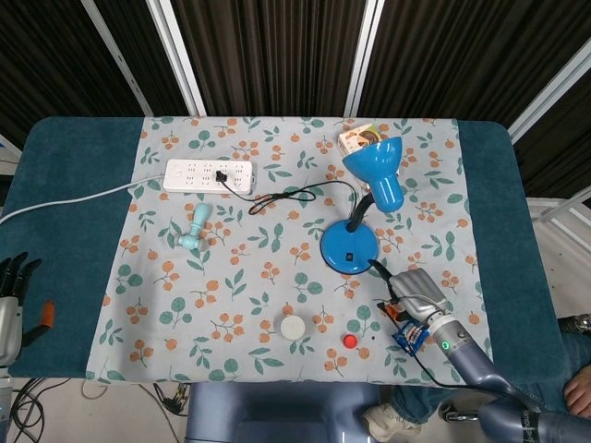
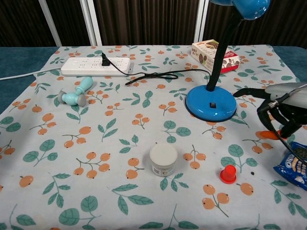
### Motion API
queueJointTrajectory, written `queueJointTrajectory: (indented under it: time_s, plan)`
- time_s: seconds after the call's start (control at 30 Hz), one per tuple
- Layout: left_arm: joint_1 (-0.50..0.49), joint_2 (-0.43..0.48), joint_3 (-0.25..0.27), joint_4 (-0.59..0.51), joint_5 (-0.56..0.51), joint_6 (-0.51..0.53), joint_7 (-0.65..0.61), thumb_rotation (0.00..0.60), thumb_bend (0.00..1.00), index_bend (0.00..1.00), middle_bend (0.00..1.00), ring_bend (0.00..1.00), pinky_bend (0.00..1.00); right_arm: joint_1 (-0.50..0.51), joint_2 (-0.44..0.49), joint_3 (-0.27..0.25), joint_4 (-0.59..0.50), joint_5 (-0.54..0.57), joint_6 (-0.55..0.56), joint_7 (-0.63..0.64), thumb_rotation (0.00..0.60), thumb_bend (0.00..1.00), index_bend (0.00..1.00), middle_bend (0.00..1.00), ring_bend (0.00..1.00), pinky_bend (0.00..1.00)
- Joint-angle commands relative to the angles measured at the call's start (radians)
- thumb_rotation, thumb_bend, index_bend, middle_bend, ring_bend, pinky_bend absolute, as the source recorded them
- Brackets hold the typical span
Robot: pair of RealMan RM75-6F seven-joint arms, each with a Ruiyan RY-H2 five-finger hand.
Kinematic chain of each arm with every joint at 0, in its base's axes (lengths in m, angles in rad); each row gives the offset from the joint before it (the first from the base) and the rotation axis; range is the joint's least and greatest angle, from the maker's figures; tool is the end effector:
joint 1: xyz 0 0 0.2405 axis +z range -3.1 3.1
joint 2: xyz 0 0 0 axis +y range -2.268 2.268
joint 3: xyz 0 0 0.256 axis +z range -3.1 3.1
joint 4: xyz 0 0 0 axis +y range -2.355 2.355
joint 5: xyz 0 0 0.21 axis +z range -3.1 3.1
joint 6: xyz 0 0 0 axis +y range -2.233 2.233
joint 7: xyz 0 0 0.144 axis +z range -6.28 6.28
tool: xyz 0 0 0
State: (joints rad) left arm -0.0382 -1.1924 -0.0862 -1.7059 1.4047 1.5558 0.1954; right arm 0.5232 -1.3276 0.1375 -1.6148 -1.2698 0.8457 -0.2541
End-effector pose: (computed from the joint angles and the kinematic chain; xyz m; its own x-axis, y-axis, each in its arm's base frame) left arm -0.3010 0.1715 0.1470 0.4181 -0.0554 0.9067 0.9034 0.1297 -0.4086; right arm -0.2192 -0.2927 0.0255 0.4752 -0.3973 0.7851 -0.8717 -0.3338 0.3588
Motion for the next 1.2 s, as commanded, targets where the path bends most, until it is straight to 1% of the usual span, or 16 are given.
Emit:
queueJointTrajectory:
  time_s: [0.03, 0.17, 0.37, 0.6, 0.87, 1.2]
  plan:
    - [-0.001, 0.001, 0.0, -0.001, -0.004, -0.004, 0.001, 0.6, 0.44, 0.15, 0.06, 0.04, 0.13, 0.022, -0.023, 0.004, 0.008, 0.029, -0.018, -0.026, 0.6, 0.39, 0.0, 0.65, 0.7, 0.75]
    - [-0.001, 0.003, 0.0, -0.003, -0.005, -0.005, 0.001, 0.6, 0.44, 0.15, 0.06, 0.04, 0.13, 0.056, -0.059, 0.014, 0.018, 0.089, -0.035, -0.06, 0.6, 0.39, 0.0, 0.65, 0.7, 0.78]
    - [-0.001, 0.006, -0.001, -0.005, -0.007, -0.008, -0.001, 0.6, 0.44, 0.15, 0.06, 0.04, 0.13, 0.092, -0.097, 0.026, 0.033, 0.164, -0.03, -0.113, 0.6, 0.39, 0.0, 0.65, 0.7, 0.82]
    - [-0.001, 0.009, -0.001, -0.008, -0.009, -0.01, -0.004, 0.6, 0.44, 0.15, 0.06, 0.04, 0.13, 0.124, -0.107, 0.015, 0.03, 0.255, -0.028, -0.167, 0.6, 0.39, 0.0, 0.65, 0.7, 0.85]
    - [-0.001, 0.008, -0.001, -0.008, -0.01, -0.009, -0.001, 0.6, 0.44, 0.15, 0.06, 0.04, 0.13, 0.149, -0.113, 0.002, 0.04, 0.296, -0.024, -0.175, 0.6, 0.39, 0.0, 0.65, 0.7, 0.89]
    - [-0.002, 0.009, -0.002, -0.009, -0.016, -0.011, 0.004, 0.6, 0.44, 0.15, 0.06, 0.04, 0.13, 0.168, -0.121, -0.017, 0.06, 0.308, -0.023, -0.164, 0.6, 0.39, 0.0, 0.65, 0.7, 0.92]
